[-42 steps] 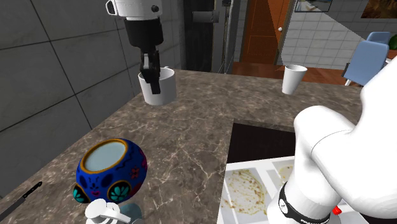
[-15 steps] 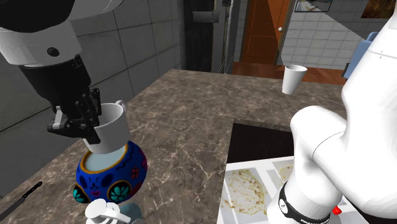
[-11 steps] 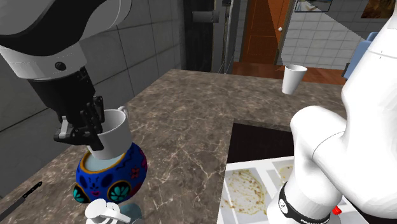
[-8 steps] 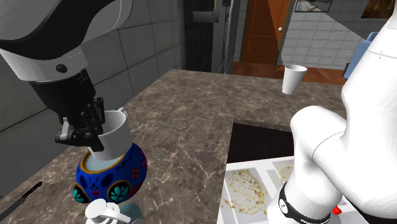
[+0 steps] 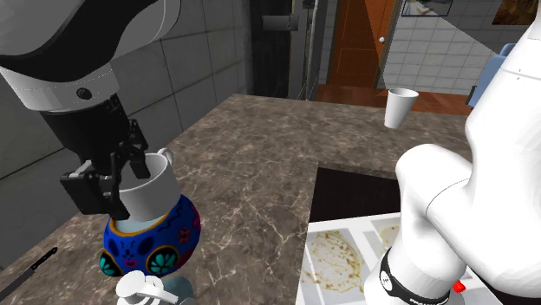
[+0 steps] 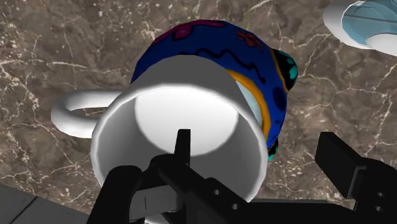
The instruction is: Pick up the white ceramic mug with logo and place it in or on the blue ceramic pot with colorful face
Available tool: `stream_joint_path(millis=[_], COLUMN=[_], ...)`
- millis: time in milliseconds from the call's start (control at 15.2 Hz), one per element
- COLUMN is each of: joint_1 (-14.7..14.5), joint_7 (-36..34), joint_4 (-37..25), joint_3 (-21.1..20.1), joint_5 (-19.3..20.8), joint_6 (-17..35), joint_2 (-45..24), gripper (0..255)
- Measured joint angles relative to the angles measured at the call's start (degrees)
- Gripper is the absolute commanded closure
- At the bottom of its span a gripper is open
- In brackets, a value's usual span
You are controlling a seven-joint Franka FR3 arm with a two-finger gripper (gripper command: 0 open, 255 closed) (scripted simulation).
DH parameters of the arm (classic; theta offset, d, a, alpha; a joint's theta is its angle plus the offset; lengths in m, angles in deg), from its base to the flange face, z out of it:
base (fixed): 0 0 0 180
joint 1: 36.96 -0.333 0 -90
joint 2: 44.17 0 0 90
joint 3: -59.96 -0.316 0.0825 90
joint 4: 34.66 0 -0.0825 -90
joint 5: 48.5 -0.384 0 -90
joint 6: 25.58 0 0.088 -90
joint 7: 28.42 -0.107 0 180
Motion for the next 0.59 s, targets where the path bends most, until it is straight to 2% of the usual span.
stream_joint_path(millis=[132,396,594], joint_1=[0.0,-0.18,-0.17], joint_7=[0.0,-0.02,0.06], joint_4=[0.0,-5.98,-6.77], joint_3=[0.0,-0.21,-0.21], joint_5=[0.0,-0.12,-0.12], joint_6=[0.0,-5.95,-7.11], joint_2=[0.0,0.04,0.37], gripper=[0,0,0])
